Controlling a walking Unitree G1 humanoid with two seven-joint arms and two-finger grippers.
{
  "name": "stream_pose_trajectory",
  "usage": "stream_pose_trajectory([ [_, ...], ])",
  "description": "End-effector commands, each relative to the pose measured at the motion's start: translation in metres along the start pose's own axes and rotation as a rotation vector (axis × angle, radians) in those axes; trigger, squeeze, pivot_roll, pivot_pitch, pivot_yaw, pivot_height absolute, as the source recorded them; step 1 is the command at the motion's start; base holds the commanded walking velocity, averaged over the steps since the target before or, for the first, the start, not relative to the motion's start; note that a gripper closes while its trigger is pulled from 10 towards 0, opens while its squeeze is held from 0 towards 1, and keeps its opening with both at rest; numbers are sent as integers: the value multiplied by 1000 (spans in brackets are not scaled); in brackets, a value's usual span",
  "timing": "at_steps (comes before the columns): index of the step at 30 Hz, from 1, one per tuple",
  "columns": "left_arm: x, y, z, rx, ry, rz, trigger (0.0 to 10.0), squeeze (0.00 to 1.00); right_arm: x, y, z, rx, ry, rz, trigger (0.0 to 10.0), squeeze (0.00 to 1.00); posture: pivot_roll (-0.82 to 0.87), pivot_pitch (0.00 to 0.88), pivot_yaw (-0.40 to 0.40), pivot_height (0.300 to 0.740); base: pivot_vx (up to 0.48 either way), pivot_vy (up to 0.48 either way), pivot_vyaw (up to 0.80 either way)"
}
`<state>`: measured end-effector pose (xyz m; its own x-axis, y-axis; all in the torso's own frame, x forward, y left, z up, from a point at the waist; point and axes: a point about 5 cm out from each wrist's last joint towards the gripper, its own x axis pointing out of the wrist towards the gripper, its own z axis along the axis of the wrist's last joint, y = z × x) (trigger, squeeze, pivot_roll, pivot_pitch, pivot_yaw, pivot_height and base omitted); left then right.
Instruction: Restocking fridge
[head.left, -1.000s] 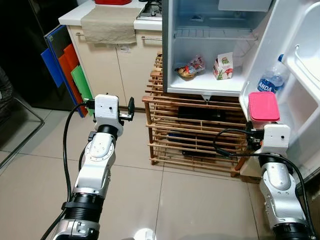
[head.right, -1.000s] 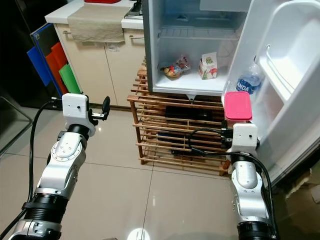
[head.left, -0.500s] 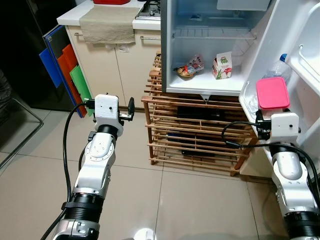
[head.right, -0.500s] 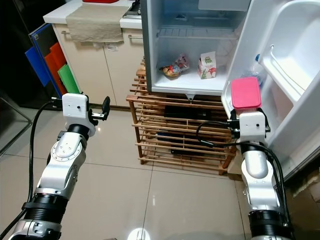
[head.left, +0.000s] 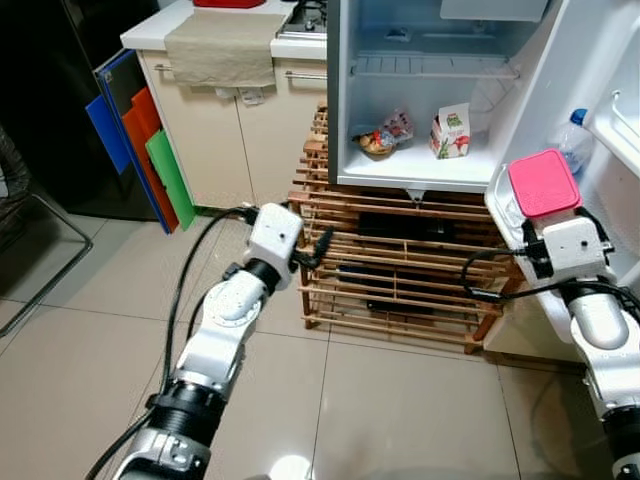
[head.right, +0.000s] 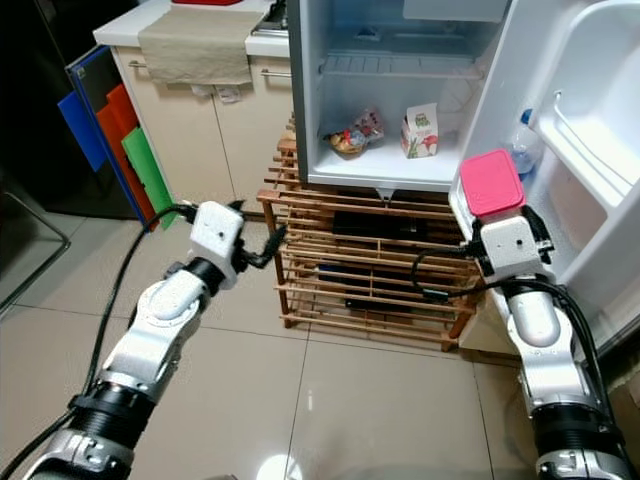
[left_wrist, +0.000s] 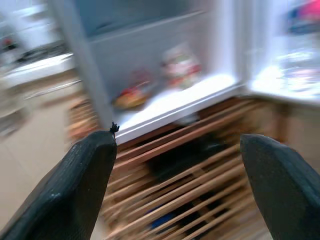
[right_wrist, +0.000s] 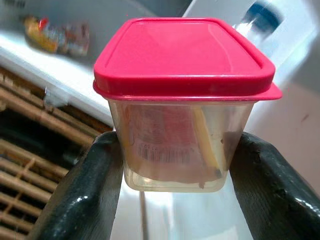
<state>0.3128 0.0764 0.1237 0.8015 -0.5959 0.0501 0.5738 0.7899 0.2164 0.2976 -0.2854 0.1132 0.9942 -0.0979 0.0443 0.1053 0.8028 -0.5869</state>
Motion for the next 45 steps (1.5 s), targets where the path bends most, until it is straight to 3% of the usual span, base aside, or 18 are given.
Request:
stream_pose_trajectory([
  [1, 5, -2, 6, 18, -27, -44, 10000, 0, 4, -4, 5, -19, -24, -5, 10000, 0, -50, 0, 48, 740, 0, 0, 0],
  [5, 6, -2, 8, 1, -23, -80, 10000, 0, 5, -6, 4, -5, -15, -21, 10000, 0, -54, 0, 51, 740, 0, 0, 0],
  [6, 5, -3, 10, -50, -31, -96, 10000, 0, 6, -7, 2, 26, 5, -46, 10000, 0, -59, 0, 54, 740, 0, 0, 0],
  [8, 5, -3, 10, -73, -35, -94, 10000, 0, 6, -7, 2, 32, 13, -51, 10000, 0, -59, 0, 54, 740, 0, 0, 0],
  [10, 5, -2, 9, -91, -40, -85, 10000, 0, 5, -7, -4, 11, 42, -65, 10000, 0, -60, 0, 56, 740, 0, 0, 0],
  [12, 4, -3, 8, -91, -46, -68, 10000, 0, 2, -16, -17, -40, 104, -117, 10000, 0, -56, 0, 57, 740, 0, 0, 0],
  [17, 2, -4, 7, -98, -46, -64, 10000, 0, -1, -34, -24, -126, 139, -206, 10000, 0, -51, 0, 60, 740, 0, 0, 0],
  [26, 2, -1, 7, -104, -41, -53, 10000, 0, 4, -42, -18, -131, 115, -239, 10000, 0, -54, 0, 62, 740, 0, 0, 0],
  [32, 1, -2, 7, -104, -42, -49, 10000, 0, 9, -38, 2, -5, 7, -250, 10000, 0, -55, 0, 58, 740, 0, 0, 0],
  [33, 1, -2, 7, -101, -43, -46, 10000, 0, 9, -36, 20, 55, -88, -283, 10000, 0, -54, 0, 58, 740, 0, 0, 0],
  [37, 0, 1, 8, -86, -57, -5, 10000, 0, 2, -19, 50, 219, -231, -280, 10000, 0, -51, 0, 53, 740, 0, 0, 0],
  [39, -2, 9, 8, -91, -55, 81, 10000, 0, -1, -5, 57, 347, -237, -264, 10000, 0, -51, 0, 55, 740, 0, 0, 0],
  [41, -5, 23, 8, -148, -53, 243, 10000, 0, -5, 15, 63, 480, -224, -194, 10000, 0, -51, 0, 58, 740, 0, 0, 0],
  [43, -9, 36, 4, -218, -26, 385, 10000, 0, -8, 35, 67, 565, -211, -103, 10000, 0, -53, 0, 63, 740, 0, 0, 0],
  [45, -12, 48, 2, -212, 5, 467, 10000, 0, -14, 58, 67, 620, -177, -17, 10000, 0, -48, 0, 60, 740, 0, 0, 0],
])
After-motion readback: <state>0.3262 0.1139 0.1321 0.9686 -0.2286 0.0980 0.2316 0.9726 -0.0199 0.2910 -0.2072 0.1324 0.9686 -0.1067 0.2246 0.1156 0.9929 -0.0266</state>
